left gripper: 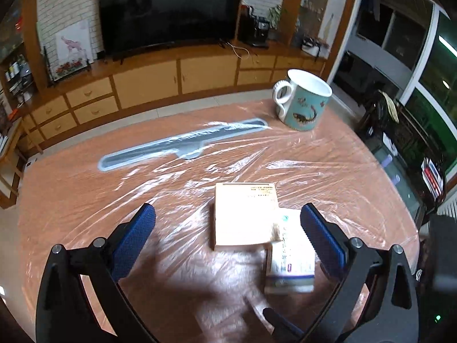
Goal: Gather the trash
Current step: 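Grasp the white medicine box with the right tool while the left tool grasps the brown box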
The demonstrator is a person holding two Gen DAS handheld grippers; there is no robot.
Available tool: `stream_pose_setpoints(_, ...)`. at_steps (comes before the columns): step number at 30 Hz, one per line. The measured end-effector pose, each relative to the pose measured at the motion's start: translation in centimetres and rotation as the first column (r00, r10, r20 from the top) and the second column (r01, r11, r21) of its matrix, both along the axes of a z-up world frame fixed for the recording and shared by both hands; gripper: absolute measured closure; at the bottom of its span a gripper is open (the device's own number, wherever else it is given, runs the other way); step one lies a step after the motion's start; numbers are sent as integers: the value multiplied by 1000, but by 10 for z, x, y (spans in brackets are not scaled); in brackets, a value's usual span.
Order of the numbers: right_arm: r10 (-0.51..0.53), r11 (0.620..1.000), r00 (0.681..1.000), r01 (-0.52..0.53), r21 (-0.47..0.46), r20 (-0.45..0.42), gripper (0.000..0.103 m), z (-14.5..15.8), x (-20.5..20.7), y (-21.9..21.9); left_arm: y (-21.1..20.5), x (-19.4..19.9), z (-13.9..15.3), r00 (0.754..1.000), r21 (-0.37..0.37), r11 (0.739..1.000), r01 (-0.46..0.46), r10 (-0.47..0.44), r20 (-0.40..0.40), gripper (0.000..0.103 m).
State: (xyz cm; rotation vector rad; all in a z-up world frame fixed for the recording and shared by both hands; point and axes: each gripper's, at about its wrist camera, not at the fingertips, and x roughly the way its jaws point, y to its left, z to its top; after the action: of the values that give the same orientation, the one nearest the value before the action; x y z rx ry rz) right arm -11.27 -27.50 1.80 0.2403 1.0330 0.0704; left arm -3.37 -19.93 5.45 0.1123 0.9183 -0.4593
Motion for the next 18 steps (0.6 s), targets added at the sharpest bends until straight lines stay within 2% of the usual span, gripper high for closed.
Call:
stream_pose_setpoints(4,-30,999,1000,30,-44,-5,22,-3,7,9,-15,15,-16,997,48,997,67,-66,-29,15)
stream_pose_setpoints(8,-63,996,998,63,-69,-2,23,-8,13,19,-15,25,-26,994,48,994,98,-95,-47,16)
stream_pose_setpoints(12,-82,991,997,81,-110,2,27,-8,16,27,-16,32,-33,992,63,991,117,-113,-62,30)
stream_pose_setpoints(14,-90,987,996,90,-134,1,31,-10,19,29,-14,36,-35,991,74,990,123,-119,-64,30)
stream_pose_setpoints(18,-105,978,994,104,-179,1,31,-10,20,21,-2,42,-40,989,52,991,120,-115,-91,30)
